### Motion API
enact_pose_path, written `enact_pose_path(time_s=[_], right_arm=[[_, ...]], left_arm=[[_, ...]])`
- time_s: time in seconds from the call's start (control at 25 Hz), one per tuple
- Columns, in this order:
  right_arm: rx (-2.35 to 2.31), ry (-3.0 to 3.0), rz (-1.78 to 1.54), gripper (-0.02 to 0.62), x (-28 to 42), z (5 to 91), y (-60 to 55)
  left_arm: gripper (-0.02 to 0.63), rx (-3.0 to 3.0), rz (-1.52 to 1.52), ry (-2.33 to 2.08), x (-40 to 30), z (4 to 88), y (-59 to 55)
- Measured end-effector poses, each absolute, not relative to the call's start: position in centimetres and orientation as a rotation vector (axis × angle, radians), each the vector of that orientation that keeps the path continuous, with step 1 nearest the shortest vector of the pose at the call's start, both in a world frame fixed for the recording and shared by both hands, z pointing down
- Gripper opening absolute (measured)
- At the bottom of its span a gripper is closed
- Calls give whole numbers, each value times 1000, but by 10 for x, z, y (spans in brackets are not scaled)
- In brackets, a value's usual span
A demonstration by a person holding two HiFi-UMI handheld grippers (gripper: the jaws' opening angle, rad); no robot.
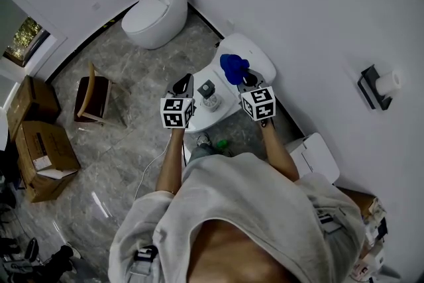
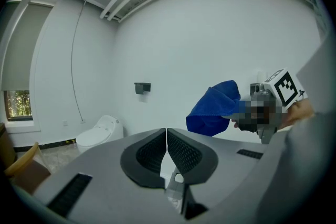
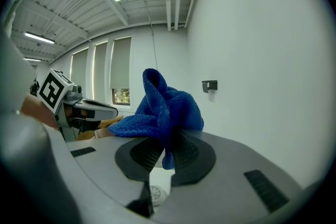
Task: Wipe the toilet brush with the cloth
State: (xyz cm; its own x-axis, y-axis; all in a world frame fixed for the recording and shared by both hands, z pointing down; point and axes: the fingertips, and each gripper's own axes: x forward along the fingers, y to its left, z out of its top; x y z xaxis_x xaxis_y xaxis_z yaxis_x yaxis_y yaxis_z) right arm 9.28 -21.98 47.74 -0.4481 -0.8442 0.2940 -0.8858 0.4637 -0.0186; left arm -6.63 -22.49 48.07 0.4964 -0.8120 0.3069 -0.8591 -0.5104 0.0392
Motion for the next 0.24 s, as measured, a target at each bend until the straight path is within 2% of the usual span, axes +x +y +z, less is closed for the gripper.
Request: enact_pose_path(time_s=[0.24], right_arm=[[1480, -2470, 258, 51, 93, 482, -220]], left_arm=[[23, 2537, 353, -1442, -65, 482, -226]])
